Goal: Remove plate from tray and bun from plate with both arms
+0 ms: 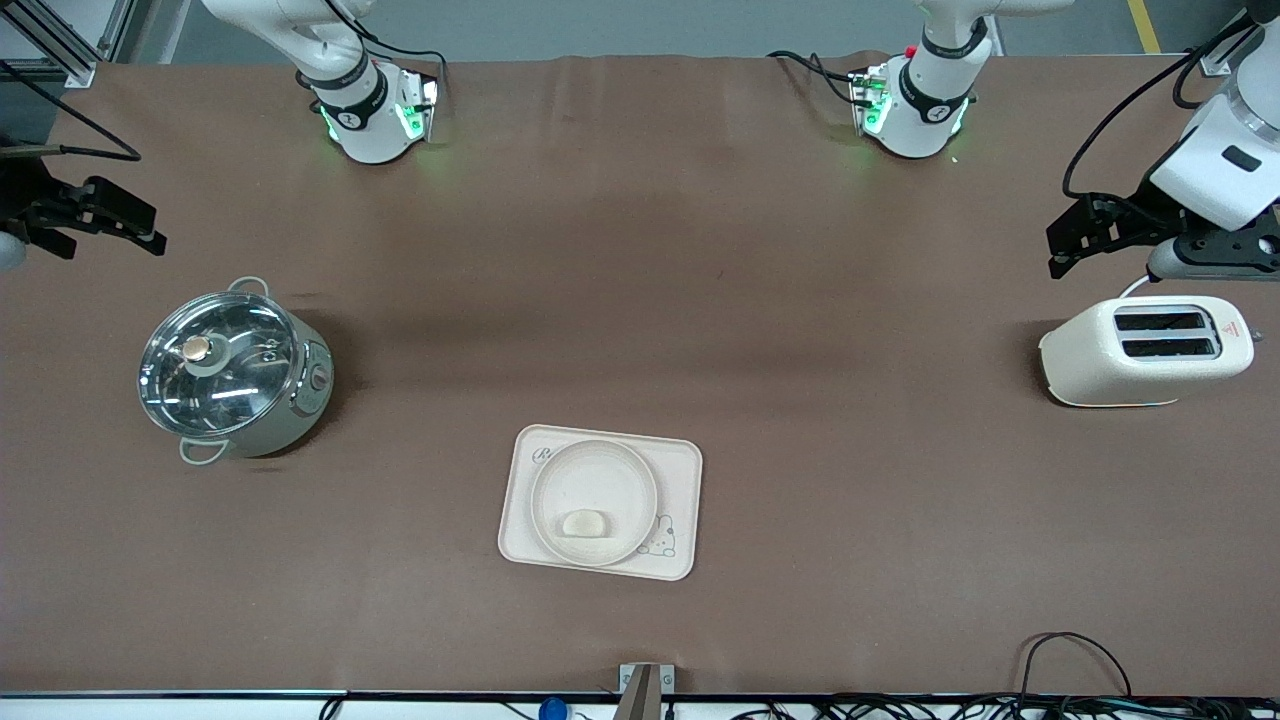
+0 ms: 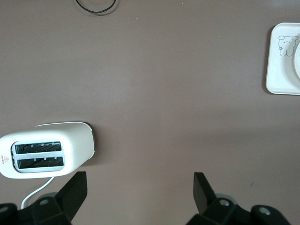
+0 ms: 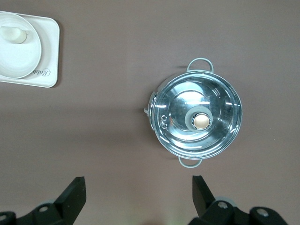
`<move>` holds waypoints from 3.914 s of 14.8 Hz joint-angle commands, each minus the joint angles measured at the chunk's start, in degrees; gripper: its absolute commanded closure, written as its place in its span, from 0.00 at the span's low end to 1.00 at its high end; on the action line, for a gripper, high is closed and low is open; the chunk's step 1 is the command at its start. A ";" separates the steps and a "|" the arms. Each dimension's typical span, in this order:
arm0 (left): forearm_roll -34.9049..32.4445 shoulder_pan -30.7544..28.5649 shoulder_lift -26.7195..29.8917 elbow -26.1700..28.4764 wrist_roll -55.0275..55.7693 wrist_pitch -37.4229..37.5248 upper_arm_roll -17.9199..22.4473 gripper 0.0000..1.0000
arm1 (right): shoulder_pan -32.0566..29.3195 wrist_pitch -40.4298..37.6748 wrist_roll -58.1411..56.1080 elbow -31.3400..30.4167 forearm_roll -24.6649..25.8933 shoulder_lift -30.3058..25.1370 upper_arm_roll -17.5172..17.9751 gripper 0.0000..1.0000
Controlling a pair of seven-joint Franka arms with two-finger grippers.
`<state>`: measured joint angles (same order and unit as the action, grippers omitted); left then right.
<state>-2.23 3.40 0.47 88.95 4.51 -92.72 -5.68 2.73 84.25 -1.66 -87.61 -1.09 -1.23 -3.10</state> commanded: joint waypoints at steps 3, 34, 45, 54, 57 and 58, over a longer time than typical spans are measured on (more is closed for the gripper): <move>0.21 -0.15 -0.12 -0.89 -0.11 0.70 0.14 0.00 | 1.40 -0.31 0.61 -0.11 0.21 -0.26 0.37 0.00; 0.12 -0.15 -0.29 -0.71 -0.73 0.97 -0.03 0.00 | 22.67 48.43 26.19 12.02 -16.84 47.62 0.37 0.00; 0.12 -0.15 -0.29 -0.71 -0.73 0.97 -0.03 0.00 | 23.11 55.66 21.54 14.57 -16.66 56.07 0.37 0.35; 0.12 -0.06 -0.29 -0.71 -0.73 0.97 -0.03 0.00 | 23.29 56.46 21.00 15.01 -16.92 56.78 0.55 1.00; 0.12 -0.06 -0.29 -0.71 -0.73 0.97 -0.03 0.00 | 19.71 56.02 20.91 15.01 -17.80 55.64 5.53 1.00; 0.12 -0.06 -0.29 -0.71 -0.73 0.97 -0.03 0.00 | 17.69 55.85 20.91 15.01 -17.89 54.94 8.26 1.00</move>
<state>-2.23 3.40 0.27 88.98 4.44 -92.63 -5.64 24.65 140.66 20.14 -72.55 -18.03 54.48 -0.08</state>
